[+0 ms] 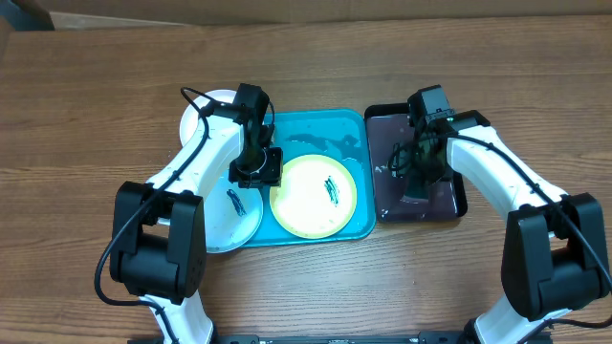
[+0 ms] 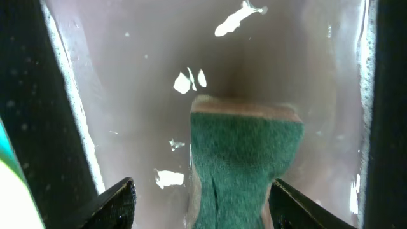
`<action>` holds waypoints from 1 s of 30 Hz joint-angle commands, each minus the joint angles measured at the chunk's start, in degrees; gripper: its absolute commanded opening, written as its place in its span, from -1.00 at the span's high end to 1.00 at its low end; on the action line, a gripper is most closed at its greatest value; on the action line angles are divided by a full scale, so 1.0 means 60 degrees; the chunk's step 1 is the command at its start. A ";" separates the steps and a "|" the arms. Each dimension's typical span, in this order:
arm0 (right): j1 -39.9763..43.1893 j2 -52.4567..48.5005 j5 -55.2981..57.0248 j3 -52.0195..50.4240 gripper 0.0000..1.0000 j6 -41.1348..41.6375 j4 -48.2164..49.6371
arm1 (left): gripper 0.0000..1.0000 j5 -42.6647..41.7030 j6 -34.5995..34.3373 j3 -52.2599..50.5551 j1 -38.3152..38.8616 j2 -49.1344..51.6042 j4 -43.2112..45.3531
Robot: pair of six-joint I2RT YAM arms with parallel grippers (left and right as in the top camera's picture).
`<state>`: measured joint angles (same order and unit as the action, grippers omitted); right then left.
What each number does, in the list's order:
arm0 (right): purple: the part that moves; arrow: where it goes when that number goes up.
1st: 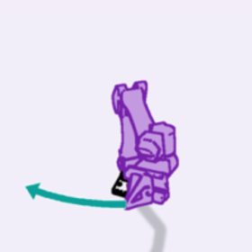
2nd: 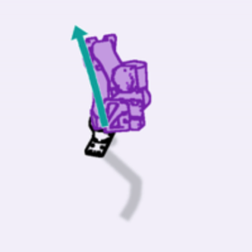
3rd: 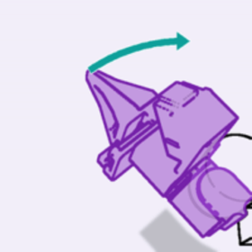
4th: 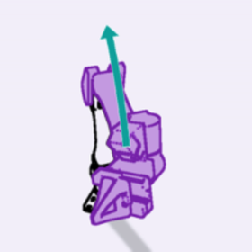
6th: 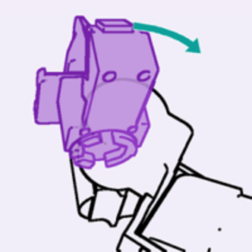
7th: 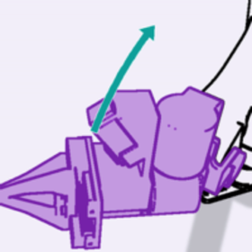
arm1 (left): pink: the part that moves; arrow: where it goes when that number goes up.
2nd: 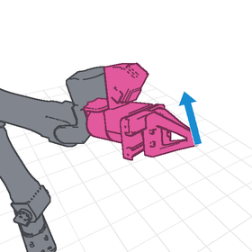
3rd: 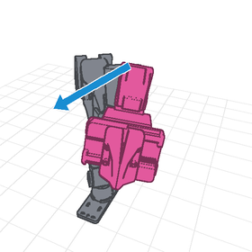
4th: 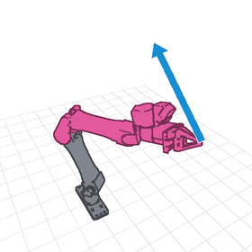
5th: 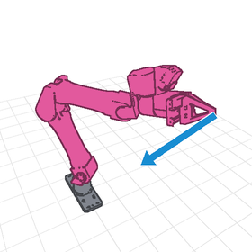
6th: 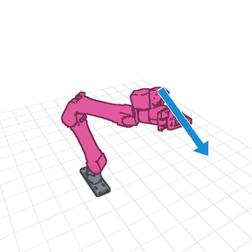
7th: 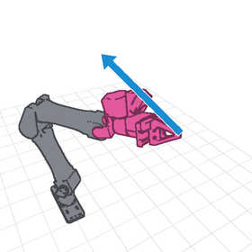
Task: Clean dirty plates on tray and stack at the side
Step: 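Close the right gripper on the sponge and lift it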
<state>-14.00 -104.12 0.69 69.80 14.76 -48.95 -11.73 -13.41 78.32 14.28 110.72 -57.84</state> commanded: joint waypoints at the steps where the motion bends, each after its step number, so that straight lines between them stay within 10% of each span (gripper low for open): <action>1: -0.0022 -0.0066 0.0135 -0.0444 -0.37 0.0047 0.0335 | 0.20 0.0025 -0.0091 -0.0055 0.0062 0.0095 -0.0033; 30: -0.0015 -0.0066 0.0980 -0.1016 -0.17 0.1300 0.0867 | 0.18 0.0025 -0.0095 -0.0055 0.0062 0.0095 -0.0062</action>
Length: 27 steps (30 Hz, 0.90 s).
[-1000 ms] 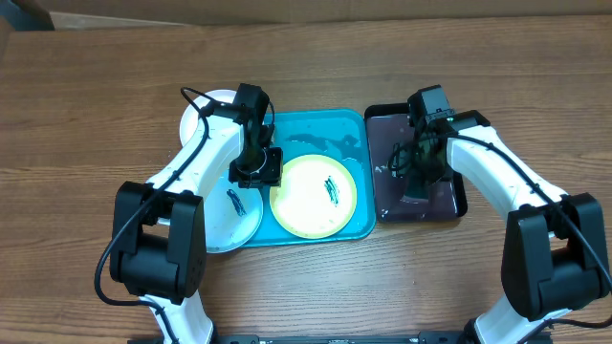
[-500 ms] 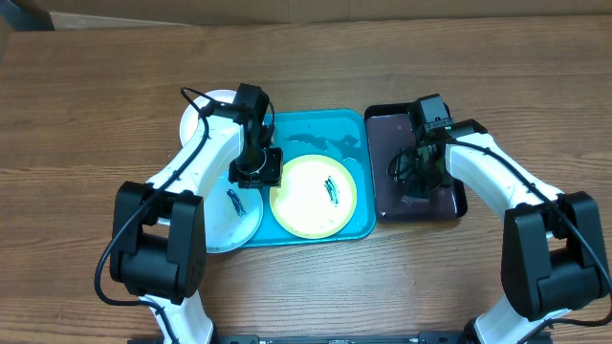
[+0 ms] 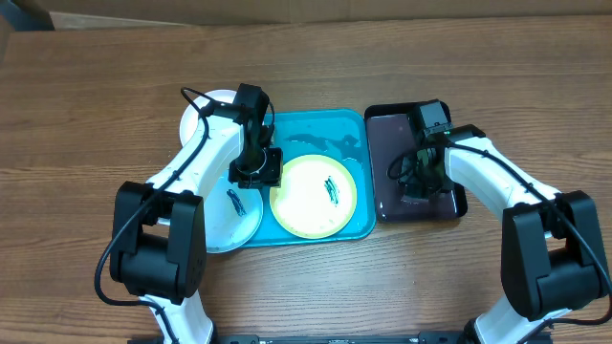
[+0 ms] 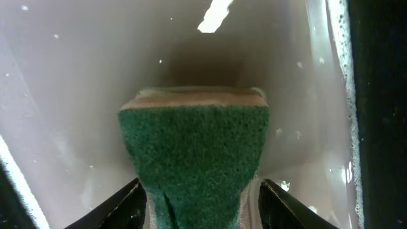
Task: Clean dirty plates on tray and stack at the side
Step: 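Close the right gripper on the sponge and lift it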
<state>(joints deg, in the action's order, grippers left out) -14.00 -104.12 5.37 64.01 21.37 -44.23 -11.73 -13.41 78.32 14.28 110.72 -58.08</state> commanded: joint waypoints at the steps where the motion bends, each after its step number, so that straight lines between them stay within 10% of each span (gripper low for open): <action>1: -0.0015 -0.0066 0.0200 -0.0051 -0.15 0.0200 0.0084 | 0.18 0.0025 -0.0095 -0.0055 0.0062 0.0095 -0.0022; 9: -0.0015 -0.0066 0.0168 -0.0051 0.40 0.0200 0.0062 | 0.17 0.0025 -0.0095 -0.0055 0.0062 0.0095 -0.0018; 11: -0.0015 -0.0066 0.0168 -0.0051 0.92 0.0193 0.0055 | 0.15 0.0025 -0.0095 -0.0055 0.0062 0.0095 -0.0015; 27: 0.0000 0.0066 -0.0780 0.2918 0.93 -0.1319 -0.2481 | 0.14 0.0025 -0.0095 -0.0055 0.0069 0.0095 0.0073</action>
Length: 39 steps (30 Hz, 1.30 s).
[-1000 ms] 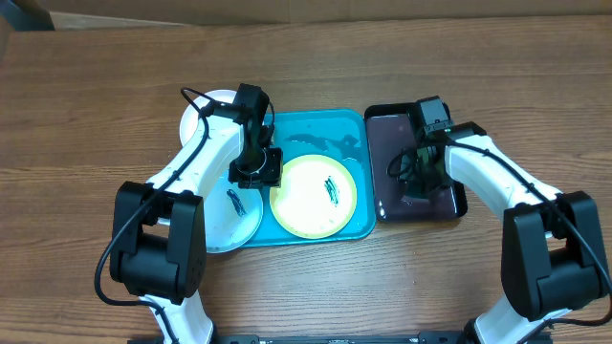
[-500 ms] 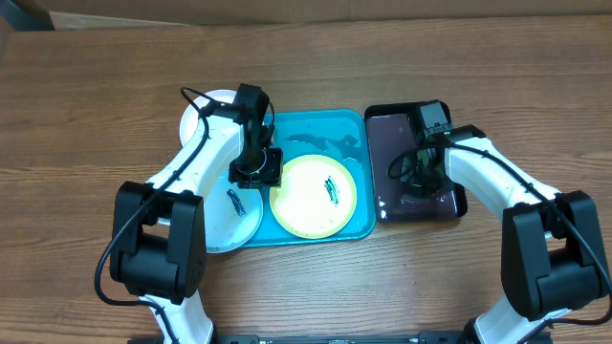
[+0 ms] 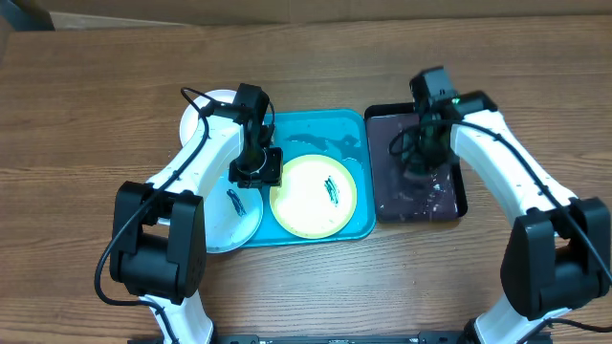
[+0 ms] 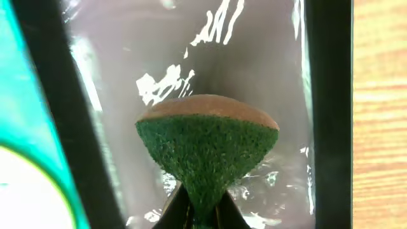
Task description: Clean dirty plates on tray and stack at the side
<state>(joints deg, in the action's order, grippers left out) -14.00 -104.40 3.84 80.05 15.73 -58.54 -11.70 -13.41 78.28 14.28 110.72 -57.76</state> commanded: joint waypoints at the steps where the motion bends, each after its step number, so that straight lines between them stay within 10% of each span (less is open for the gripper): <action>1: 0.0004 0.0113 -0.0521 0.0240 0.93 -0.0379 -0.0124 | 0.14 0.0022 -0.0095 -0.0047 0.0076 0.0095 0.0022; 39: 0.0004 0.0113 -0.0514 0.0233 0.93 -0.0342 -0.0346 | 0.78 0.0047 -0.0168 -0.0725 0.0124 0.0095 0.0856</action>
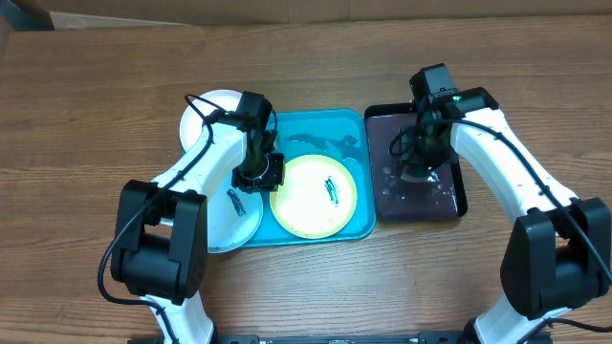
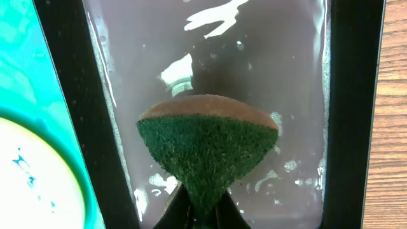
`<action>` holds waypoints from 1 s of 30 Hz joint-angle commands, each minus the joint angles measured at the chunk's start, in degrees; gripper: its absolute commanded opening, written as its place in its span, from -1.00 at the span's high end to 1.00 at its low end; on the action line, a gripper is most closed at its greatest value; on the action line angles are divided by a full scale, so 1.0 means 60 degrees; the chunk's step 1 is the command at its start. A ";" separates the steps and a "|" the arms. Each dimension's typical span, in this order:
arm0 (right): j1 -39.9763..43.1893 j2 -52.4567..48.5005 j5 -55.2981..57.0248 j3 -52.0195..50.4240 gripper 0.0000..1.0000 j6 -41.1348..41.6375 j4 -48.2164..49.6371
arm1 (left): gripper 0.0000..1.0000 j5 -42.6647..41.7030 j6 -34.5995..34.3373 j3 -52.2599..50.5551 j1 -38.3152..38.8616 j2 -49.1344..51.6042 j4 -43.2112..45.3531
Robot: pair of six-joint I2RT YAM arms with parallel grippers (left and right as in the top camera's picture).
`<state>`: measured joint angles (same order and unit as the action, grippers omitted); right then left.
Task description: Clean dirty plates on tray and stack at the side
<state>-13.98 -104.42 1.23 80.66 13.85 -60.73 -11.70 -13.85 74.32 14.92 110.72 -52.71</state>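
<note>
My right gripper (image 2: pixel 200 215) is shut on a green sponge (image 2: pixel 207 147) with a tan back, pinched into a fan shape above the water in the black tub (image 2: pixel 71 127). Overhead, that gripper (image 1: pixel 418 164) hangs over the tub (image 1: pixel 460 196). A yellow plate (image 1: pixel 304 203) with blue marks lies on the teal tray (image 1: pixel 316 129); its edge (image 2: pixel 28 191) also shows in the right wrist view. My left gripper (image 1: pixel 257 173) sits at the tray's left edge beside the yellow plate; its jaws are hidden from above.
A white plate (image 1: pixel 241 225) with blue marks lies half off the tray's left side. Another white plate (image 1: pixel 204 115) sits on the wooden table behind the left arm. The tub stands directly right of the tray.
My right gripper, still shut on the sponge, has shifted a little toward the tray side of the tub. My left gripper has edged slightly nearer along the tray's left edge.
My right gripper was first open around the sponge lying in the tub water, then lower with its fingers still open on both sides of it. Then it was shut on the sponge and raised above the water, where it stays now. The left gripper stayed by the yellow plate.
</note>
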 commanded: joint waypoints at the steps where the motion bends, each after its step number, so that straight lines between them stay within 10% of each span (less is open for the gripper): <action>1: 0.0000 0.0117 -0.0080 0.0131 0.93 -0.0029 0.0015 | 0.79 0.0047 -0.0095 -0.0066 0.0018 0.0095 0.0007; 30: -0.0004 0.0117 -0.0091 0.0131 0.93 -0.0018 -0.0164 | 0.92 0.0940 -0.1472 -0.0306 -0.0248 0.0095 0.0448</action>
<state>-13.96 -104.42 1.23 80.66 13.87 -61.49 -9.56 -16.97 72.82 14.81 110.72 -50.72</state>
